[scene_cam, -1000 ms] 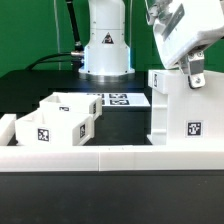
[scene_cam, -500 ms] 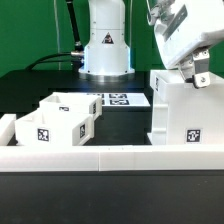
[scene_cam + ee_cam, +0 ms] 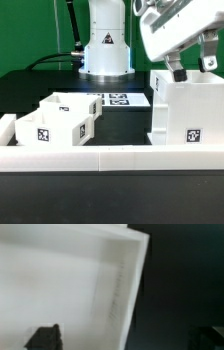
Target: Assemble drawer
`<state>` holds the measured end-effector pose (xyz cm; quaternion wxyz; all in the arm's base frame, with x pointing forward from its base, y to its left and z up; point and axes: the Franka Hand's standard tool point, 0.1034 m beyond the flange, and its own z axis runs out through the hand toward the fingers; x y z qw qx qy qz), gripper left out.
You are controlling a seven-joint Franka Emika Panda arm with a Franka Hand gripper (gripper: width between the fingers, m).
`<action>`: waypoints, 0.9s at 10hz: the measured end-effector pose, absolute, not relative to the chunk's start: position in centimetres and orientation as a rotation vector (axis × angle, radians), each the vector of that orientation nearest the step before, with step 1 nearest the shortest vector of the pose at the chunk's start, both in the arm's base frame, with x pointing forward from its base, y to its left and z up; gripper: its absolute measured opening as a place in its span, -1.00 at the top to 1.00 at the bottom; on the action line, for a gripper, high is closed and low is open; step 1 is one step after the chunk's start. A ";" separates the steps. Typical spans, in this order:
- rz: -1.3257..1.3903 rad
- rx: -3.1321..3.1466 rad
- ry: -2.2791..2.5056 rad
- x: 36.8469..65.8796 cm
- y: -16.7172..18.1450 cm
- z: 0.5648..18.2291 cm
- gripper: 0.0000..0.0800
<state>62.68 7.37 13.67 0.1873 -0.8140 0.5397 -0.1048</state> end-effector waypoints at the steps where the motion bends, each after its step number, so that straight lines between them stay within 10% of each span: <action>1: -0.340 -2.386 1.383 62.2 6.4 14.5 -0.61; 9: -0.472 -2.735 0.792 60.5 1.0 15.0 -0.62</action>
Offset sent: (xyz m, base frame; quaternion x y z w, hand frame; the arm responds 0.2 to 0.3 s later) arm -0.0210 -0.0231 0.0033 -0.0117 -0.0447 -0.1732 0.9838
